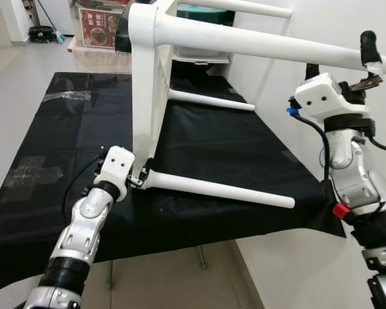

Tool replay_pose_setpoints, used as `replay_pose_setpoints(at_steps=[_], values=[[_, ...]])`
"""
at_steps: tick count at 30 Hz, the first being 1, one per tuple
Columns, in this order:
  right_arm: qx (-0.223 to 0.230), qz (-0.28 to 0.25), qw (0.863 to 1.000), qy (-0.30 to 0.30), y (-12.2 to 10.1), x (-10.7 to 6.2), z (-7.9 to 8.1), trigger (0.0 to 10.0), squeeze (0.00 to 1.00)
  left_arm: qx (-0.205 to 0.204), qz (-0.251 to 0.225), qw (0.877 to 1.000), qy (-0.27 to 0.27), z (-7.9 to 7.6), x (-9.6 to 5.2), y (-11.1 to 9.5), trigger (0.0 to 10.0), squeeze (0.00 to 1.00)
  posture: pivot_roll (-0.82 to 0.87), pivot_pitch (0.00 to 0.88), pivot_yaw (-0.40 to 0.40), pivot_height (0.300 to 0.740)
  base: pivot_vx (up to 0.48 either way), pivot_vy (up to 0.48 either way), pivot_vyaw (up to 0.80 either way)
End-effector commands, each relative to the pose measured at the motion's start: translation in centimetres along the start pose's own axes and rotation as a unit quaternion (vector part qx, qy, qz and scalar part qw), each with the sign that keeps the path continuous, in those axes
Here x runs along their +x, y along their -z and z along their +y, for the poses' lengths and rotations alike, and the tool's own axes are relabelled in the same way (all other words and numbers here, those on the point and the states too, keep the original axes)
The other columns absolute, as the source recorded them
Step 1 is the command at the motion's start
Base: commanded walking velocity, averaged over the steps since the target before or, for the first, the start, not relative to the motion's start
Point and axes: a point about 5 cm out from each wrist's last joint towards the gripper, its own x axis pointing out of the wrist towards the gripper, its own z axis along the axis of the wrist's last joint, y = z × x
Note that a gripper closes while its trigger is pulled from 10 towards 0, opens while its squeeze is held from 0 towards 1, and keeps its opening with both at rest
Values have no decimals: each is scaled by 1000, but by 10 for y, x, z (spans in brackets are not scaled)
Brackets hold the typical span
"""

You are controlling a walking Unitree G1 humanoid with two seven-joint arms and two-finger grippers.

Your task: Building children table

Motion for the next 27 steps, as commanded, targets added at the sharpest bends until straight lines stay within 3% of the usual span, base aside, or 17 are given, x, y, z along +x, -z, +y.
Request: replay_pose_setpoints(at_steps=[1, 4, 5, 6, 7, 18, 27], values=[[-1, -5, 1000, 0, -1, 2, -1, 10000, 0, -9, -4, 1000, -10, 5, 4, 1, 10000, 0, -2, 0, -100, 740, 0, 0, 0], [3, -6, 1000, -3, -1, 0, -1, 10000, 0, -14, 0, 1000, -14, 7, 10, 3, 10000, 0, -9, 0, -93, 740, 0, 0, 0], [5, -7, 1000, -4, -2, -1, -2, 7843, 0, -16, 2, 1000, -15, 7, 12, 3, 10000, 0, -14, 0, -90, 740, 0, 0, 0], [6, -7, 1000, -4, -2, -2, -2, 7843, 0, -17, 4, 1000, -16, 8, 13, 4, 10000, 0, -15, 0, -90, 740, 0, 0, 0], [8, -8, 1000, -5, -2, -2, -2, 0, 0, -18, 5, 1000, -16, 8, 15, 4, 10000, 0, -16, 0, -89, 740, 0, 0, 0], [14, -15, 1000, -5, -6, -2, -4, 0, 0, -33, 13, 999, -26, 13, 24, 7, 10000, 0, -28, 0, -82, 740, 0, 0, 0], [12, -23, 1000, -9, -9, -3, -4, 0, 0, -38, 10, 999, 16, -4, 26, 9, 10000, 0, -30, 0, -81, 740, 0, 0, 0]])
